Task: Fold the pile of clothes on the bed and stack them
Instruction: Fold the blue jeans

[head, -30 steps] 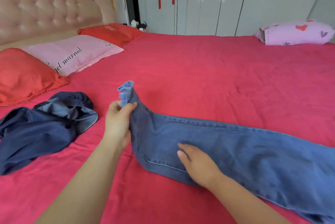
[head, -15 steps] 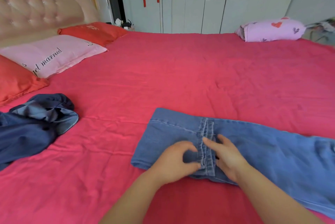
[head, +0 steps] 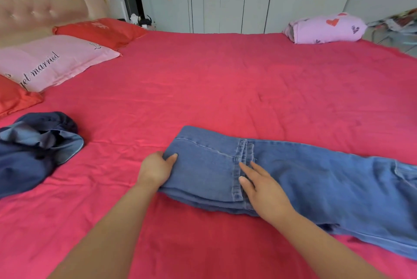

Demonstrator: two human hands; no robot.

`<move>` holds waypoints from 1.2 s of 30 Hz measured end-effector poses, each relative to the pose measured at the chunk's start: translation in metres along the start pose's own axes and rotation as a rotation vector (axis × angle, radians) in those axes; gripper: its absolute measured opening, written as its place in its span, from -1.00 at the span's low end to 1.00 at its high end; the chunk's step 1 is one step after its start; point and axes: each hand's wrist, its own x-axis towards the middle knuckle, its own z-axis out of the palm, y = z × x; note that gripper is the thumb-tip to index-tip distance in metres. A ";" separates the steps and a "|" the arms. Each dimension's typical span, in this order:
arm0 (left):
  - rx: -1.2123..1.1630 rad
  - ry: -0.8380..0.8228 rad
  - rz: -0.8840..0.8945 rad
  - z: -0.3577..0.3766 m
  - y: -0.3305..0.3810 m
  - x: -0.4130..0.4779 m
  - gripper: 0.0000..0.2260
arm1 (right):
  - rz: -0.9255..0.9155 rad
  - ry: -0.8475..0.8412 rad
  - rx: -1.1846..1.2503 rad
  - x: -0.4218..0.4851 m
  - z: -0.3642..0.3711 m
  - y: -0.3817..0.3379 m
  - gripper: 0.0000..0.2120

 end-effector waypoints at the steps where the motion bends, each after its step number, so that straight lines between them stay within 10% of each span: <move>1: -0.004 0.042 0.027 -0.011 0.000 0.000 -0.63 | -0.009 0.002 0.018 0.000 -0.002 -0.001 -0.56; 7: 0.098 0.219 0.043 -0.069 -0.032 -0.036 -0.68 | -0.103 0.014 -0.069 -0.012 -0.006 -0.012 -0.55; 13: 0.160 -0.018 -0.169 -0.018 -0.066 -0.086 -0.51 | -0.086 -0.287 -0.375 -0.046 0.023 -0.009 -0.21; 20: 0.274 -0.038 0.434 0.041 0.022 -0.120 -0.35 | -0.109 -0.093 -0.320 -0.049 0.012 -0.016 -0.45; 26: 0.426 -0.339 0.364 0.067 0.023 -0.116 -0.47 | -0.116 -0.202 -0.511 -0.062 0.028 0.009 0.17; 32: 0.321 -0.010 0.558 0.075 0.064 -0.142 -0.43 | 0.048 -0.091 -0.494 -0.079 -0.011 0.034 -0.20; 36: 0.426 -0.251 0.468 0.108 0.068 -0.154 -0.40 | 0.032 -0.243 -0.427 -0.093 -0.025 0.069 0.09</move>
